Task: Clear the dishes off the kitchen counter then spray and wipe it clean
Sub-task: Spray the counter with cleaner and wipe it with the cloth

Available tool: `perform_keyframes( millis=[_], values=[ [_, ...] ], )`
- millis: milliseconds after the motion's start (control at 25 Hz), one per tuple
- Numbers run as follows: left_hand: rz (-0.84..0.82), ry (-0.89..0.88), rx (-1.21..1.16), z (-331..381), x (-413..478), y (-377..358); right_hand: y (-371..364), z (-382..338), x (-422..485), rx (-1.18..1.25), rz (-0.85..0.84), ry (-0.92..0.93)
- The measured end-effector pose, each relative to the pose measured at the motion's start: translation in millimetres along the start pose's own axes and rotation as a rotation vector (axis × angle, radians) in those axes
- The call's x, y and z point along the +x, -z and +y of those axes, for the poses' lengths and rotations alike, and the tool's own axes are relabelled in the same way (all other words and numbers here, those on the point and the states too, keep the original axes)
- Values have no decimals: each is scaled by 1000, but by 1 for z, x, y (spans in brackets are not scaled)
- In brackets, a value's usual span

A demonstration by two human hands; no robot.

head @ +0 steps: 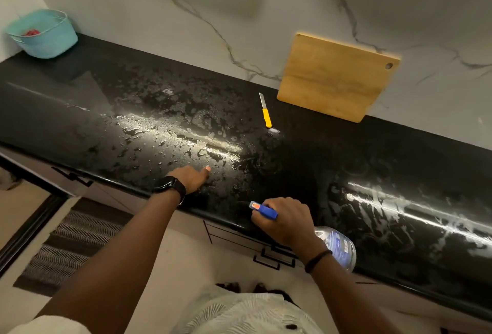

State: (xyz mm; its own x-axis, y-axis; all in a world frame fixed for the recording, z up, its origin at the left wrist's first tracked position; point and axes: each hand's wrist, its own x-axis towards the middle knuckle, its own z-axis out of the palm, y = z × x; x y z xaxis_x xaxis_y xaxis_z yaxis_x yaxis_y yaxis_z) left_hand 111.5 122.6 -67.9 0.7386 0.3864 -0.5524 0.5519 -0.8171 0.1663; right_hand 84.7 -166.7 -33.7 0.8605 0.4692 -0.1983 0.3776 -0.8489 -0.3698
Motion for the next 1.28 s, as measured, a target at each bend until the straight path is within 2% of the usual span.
perform_keyframes(
  millis=[120, 240, 320, 400, 520, 600, 800, 920, 1040, 1120, 1280],
  values=[
    [19, 74, 35, 0, -6, -19, -11, 16, -25, 211, -12, -118],
    [52, 131, -37, 8, -19, -43, 6, 49, -42, 356, 182, -342],
    [149, 12, -34, 20, -28, -57, 31, 68, -40, 413, 271, -460],
    [189, -180, 7, 42, -37, -65, 55, 81, -28, 434, 270, -524],
    [135, -395, 62, 79, -50, -74, 79, 95, -7, 422, 306, -562],
    [69, -449, 108, 94, -49, -79, 86, 103, 4, 400, 373, -571],
    [-54, -318, 123, 126, -42, -90, 109, 129, 21, 454, 413, -453],
    [-121, -244, 136, 151, -39, -79, 123, 154, 18, 444, 468, -447],
    [-54, -230, 92, 169, -43, -67, 138, 176, 22, 490, 511, -437],
    [-12, -224, 118, 177, -45, -69, 142, 193, 20, 516, 463, -437],
    [-24, -172, 120, 184, -48, -69, 146, 226, 11, 402, 471, -473]
  ],
)
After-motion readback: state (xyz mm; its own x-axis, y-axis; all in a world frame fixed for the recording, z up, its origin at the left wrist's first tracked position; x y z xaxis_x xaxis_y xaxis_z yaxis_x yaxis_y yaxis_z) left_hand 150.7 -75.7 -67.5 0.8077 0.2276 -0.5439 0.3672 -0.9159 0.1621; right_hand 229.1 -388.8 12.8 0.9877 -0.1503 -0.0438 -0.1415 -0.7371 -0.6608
